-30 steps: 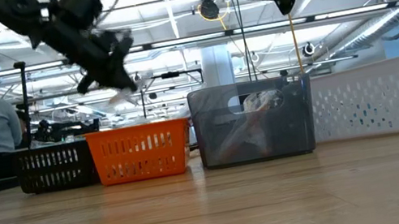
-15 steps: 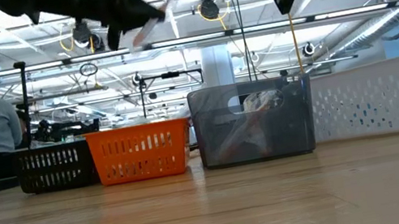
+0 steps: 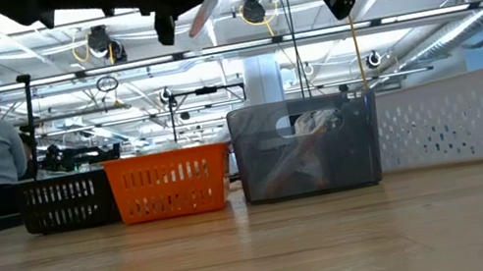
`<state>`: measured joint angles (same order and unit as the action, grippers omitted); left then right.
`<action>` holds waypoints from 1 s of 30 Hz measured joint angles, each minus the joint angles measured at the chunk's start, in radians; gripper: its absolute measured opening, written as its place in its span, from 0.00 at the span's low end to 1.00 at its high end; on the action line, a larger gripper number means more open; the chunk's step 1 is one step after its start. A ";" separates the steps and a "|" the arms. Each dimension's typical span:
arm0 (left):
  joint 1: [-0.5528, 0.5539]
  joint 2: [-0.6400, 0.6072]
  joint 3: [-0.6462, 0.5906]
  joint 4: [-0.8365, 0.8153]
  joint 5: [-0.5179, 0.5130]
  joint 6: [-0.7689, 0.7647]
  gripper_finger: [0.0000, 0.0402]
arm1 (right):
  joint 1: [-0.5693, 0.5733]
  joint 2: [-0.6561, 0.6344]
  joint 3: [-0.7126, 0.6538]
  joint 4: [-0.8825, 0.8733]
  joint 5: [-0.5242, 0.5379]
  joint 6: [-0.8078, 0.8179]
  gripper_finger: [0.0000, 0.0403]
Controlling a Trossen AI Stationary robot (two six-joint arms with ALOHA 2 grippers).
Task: Pick & Place Toothbrushes
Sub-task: Put the orange toothbrush into the black transparent bin
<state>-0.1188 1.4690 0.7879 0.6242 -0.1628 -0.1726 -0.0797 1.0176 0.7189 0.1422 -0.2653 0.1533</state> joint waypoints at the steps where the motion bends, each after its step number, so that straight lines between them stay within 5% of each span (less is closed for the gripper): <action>1: -0.011 0.019 0.000 0.020 0.000 -0.001 0.02 | 0.013 0.000 -0.009 0.006 0.000 0.000 0.19; 16: -0.066 0.215 0.002 0.351 -0.003 -0.006 0.06 | 0.082 0.001 -0.237 0.426 0.086 0.023 0.21; 30: -0.060 0.353 0.137 0.305 -0.004 0.006 0.07 | 0.083 0.125 -0.238 0.607 0.100 0.022 0.21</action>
<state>-0.1788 1.8224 0.9252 0.9294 -0.1669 -0.1665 0.0029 1.1423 0.4805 0.7488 -0.1654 0.1749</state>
